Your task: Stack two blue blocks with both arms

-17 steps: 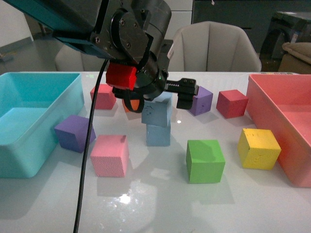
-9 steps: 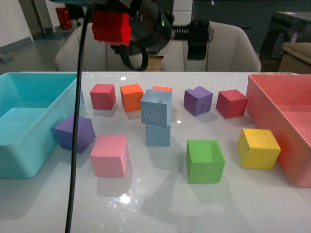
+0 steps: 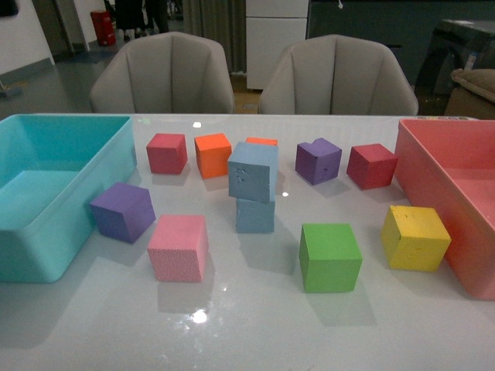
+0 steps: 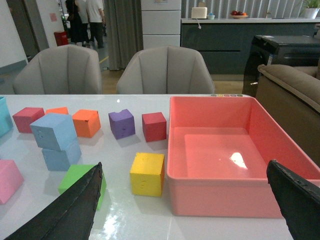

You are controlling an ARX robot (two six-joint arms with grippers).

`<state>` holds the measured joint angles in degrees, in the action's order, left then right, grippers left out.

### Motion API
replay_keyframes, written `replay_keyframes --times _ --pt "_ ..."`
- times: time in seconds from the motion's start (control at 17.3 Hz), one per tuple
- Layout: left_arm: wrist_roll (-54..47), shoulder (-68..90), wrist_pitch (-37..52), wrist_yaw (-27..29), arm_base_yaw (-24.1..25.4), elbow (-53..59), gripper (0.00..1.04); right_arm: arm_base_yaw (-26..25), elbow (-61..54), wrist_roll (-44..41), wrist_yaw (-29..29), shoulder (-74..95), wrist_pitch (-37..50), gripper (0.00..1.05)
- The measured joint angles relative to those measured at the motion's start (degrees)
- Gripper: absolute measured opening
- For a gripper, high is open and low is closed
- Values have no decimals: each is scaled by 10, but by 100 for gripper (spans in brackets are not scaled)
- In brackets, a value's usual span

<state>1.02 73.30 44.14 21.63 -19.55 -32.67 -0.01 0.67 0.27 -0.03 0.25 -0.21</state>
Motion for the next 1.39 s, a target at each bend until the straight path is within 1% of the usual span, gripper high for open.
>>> replay_keyframes --times 0.12,0.17,0.23,0.41,0.7,0.75,0.81,0.87,0.93,1.1,1.33,1.39 --pt "0 -42 4 -52 27 98 14 0 0 0 0 0 0 98" --pt "-1 -69 7 -67 45 128 2 0 0 0 0 0 0 98" --pt "-2 -111 13 -83 67 156 2 0 0 0 0 0 0 98" --pt "-2 -181 -7 -123 104 222 2 0 0 0 0 0 0 98" --pt "-2 -306 -70 -170 149 280 2 0 0 0 0 0 0 98" --pt "-2 -333 -87 -210 187 288 2 0 0 0 0 0 0 98" --pt "-2 -356 -103 -208 200 294 2 0 0 0 0 0 0 98" --pt "-2 -369 -82 -216 196 310 2 0 0 0 0 0 0 98" --pt "-2 -372 -80 -216 193 315 2 0 0 0 0 0 0 98" --pt "-3 -388 -116 -216 194 320 2 0 0 0 0 0 0 98" --pt "-3 -414 -132 -216 194 320 2 0 0 0 0 0 0 98" --pt "-3 -435 -148 -216 194 320 2 0 0 0 0 0 0 98"
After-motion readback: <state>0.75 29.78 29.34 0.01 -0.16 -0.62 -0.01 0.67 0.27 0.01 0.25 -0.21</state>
